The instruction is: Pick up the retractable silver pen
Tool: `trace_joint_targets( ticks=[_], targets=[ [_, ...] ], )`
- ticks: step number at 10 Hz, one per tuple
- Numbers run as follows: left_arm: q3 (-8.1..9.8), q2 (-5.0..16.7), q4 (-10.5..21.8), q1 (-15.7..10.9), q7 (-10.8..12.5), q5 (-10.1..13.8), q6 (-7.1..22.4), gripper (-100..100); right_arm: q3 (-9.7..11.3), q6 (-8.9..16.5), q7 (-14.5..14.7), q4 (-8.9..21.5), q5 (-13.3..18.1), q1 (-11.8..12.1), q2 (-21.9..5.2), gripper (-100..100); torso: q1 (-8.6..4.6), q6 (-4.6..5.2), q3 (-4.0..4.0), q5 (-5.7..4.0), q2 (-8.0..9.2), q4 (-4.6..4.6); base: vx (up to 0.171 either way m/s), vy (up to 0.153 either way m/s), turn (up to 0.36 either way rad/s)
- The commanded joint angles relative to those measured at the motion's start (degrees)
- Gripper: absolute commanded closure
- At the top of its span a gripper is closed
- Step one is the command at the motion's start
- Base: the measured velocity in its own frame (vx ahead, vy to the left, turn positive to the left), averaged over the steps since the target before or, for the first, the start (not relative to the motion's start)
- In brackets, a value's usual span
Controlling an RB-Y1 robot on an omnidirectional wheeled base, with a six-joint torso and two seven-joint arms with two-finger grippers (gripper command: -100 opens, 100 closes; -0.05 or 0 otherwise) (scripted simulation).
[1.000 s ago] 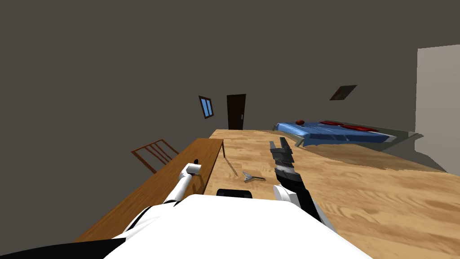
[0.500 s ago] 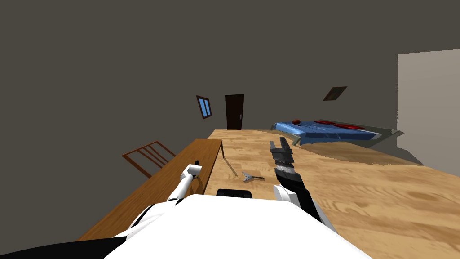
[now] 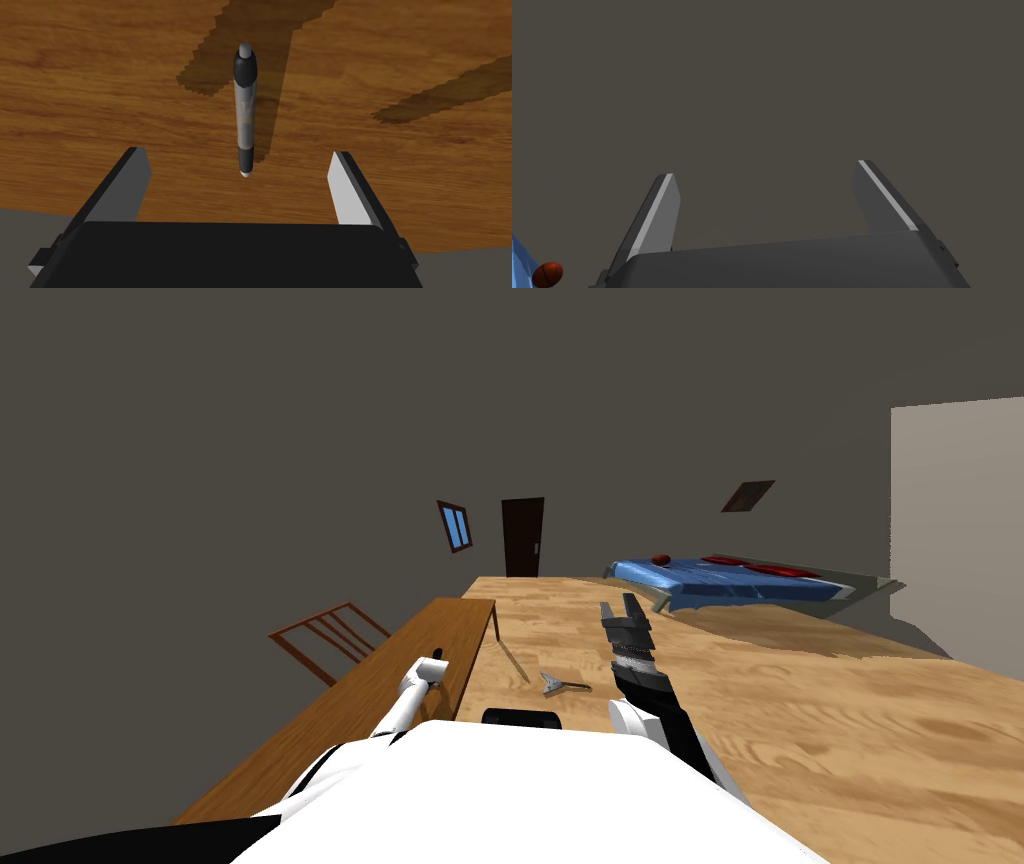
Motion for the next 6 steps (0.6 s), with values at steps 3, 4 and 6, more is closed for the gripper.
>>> trace_joint_targets(
  ticks=[3,4,6],
  targets=[
    [-0.29,0.1,1.5,0.5,0.6,-0.1,-2.0,-100,0.0,0.0,0.0,0.0,0.0,0.0,0.0,0,0.03,0.0,-0.02,0.01,-0.02,-0.01,0.045,0.015,0.013],
    [-0.31,0.1,1.7,0.5,0.7,-0.1,-2.3,100,0.0,0.0,0.0,0.0,0.0,0.0,0.0,0,-0.02,0.01,0.03,0.0,0.06,0.01,0.0,0.0,0.0],
    [-0.3,0.1,1.7,0.6,0.7,-0.1,-2.2,100,0.0,0.0,0.0,0.0,0.0,0.0,0.0,0,-0.01,0.08,0.08,0.02,0.12,0.06,-0.001,0.0,0.007]
  ],
)
